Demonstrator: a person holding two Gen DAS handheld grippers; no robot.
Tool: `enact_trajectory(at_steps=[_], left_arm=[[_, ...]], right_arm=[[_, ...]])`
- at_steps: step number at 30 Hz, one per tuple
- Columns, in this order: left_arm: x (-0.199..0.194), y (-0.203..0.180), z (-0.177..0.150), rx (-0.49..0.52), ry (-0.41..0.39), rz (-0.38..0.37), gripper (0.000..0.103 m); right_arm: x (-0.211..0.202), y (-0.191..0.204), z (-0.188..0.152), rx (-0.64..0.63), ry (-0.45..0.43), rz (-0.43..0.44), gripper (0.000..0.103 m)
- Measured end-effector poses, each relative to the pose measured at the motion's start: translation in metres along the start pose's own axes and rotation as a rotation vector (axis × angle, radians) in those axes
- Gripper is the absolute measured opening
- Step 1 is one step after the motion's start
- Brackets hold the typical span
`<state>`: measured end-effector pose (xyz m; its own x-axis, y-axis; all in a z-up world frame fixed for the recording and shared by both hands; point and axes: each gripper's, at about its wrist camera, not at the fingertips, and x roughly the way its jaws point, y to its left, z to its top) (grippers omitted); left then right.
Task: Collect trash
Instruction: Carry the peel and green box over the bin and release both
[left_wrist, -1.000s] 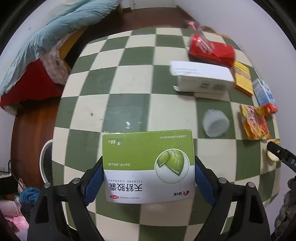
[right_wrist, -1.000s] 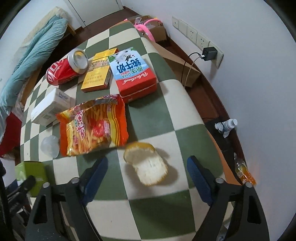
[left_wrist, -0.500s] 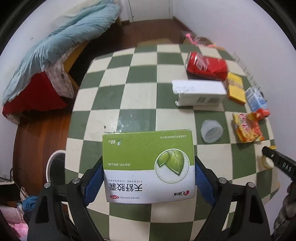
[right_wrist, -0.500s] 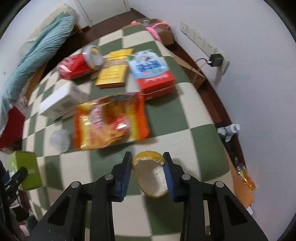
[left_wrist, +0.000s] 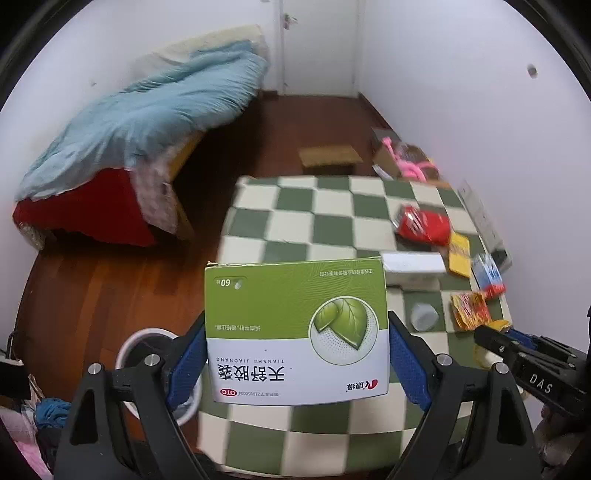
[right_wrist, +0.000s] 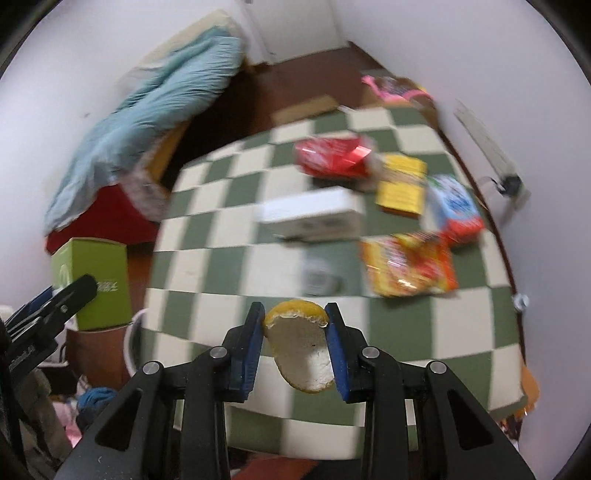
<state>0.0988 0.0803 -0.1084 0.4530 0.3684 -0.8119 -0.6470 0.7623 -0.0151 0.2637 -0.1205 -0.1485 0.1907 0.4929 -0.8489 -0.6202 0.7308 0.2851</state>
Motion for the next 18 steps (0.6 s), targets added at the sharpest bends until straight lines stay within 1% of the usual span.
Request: enact_trajectory(at_steps=[5,10,13,14,15,18], left_arm=[[-0.023,0.060,0.005,-0.051,-0.036,0.037,0.088],[-0.031,0.123,-0.001,-0.124,-0.038,0.071,0.088],[-0.027,0.167,-0.012,-0.188,-0.016,0.090,0.088],[-0.021,0.186,-0.018,-0.215,0.003,0.096,0.088],[-0.017,0.197,-0.023,-0.231,0.018,0.099,0.088],[0.010,0.244,-0.046,-0.302,0.088,0.110,0.088]], right_arm=[[-0.003,0.075,0.005,-0.080,-0.008,0.094,0.034],[0.015,0.158,-0.002,-0.161,0.033,0.190,0.034],[0.040,0.207,-0.011,-0.203,0.084,0.233,0.034],[0.049,0.219,-0.014,-0.211,0.098,0.241,0.034],[0.060,0.234,-0.018,-0.224,0.120,0.249,0.034],[0.099,0.274,-0.033,-0.252,0.196,0.263,0.034]])
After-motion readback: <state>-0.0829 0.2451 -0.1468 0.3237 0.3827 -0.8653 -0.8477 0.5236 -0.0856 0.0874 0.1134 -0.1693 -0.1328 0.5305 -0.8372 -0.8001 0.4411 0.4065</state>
